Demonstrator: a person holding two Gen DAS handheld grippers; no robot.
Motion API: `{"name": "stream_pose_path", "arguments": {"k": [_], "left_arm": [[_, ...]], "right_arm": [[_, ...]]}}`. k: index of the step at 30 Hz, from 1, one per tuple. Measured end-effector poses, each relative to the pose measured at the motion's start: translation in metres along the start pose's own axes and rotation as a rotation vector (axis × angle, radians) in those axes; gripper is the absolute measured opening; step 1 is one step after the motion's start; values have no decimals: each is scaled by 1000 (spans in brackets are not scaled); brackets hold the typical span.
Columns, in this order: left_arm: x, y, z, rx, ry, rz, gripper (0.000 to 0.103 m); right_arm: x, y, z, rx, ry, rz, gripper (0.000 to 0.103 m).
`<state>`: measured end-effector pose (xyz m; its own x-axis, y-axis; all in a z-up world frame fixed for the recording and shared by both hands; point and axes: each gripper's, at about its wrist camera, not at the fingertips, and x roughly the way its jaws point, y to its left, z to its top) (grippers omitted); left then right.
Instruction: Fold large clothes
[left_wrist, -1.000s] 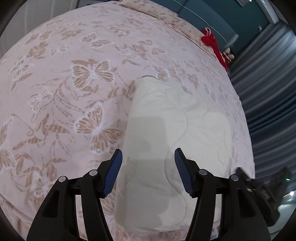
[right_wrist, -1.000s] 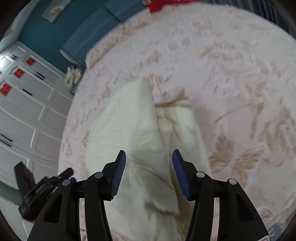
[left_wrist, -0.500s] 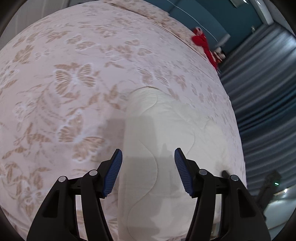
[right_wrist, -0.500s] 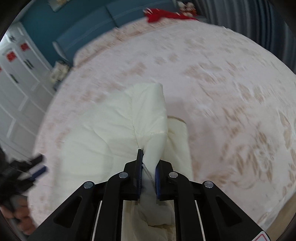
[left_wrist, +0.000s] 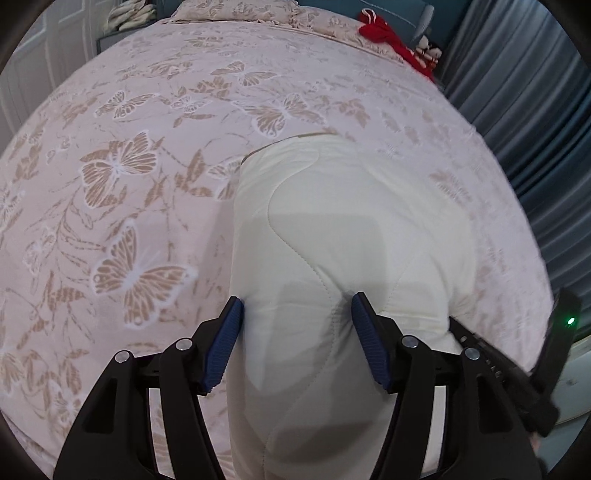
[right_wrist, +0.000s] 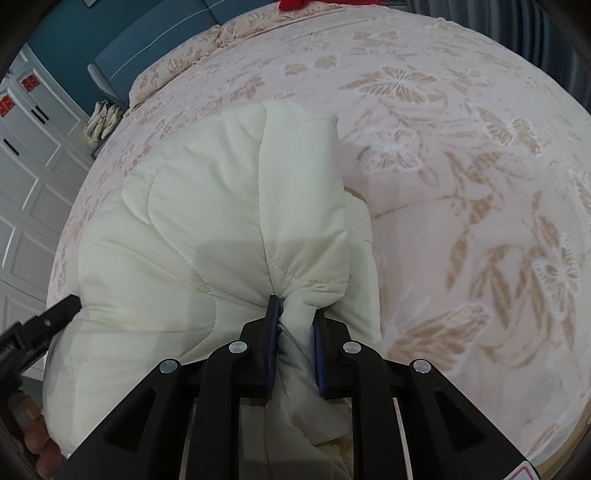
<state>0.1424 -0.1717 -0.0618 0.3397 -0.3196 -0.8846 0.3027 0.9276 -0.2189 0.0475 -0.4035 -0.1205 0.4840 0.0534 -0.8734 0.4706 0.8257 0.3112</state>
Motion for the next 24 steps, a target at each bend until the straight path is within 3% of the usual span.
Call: {"name": "stream_pose_path", "arguments": {"k": [16,19,22,24], "left_arm": [[24,0,-13,36,-1,78,64],[19,9,-12,-14,-3,29,65],[7,26,-9,-116,17,-56,66],[-1,38,-10,-184,37,-108,66]], "right_arm": [[17,-4,4,21,36,32,16],[8,-12,9,41,40,81,19],[-19,-22,7,93,-12,105,36],[-33,-28,2,121,-31,115,39]]}}
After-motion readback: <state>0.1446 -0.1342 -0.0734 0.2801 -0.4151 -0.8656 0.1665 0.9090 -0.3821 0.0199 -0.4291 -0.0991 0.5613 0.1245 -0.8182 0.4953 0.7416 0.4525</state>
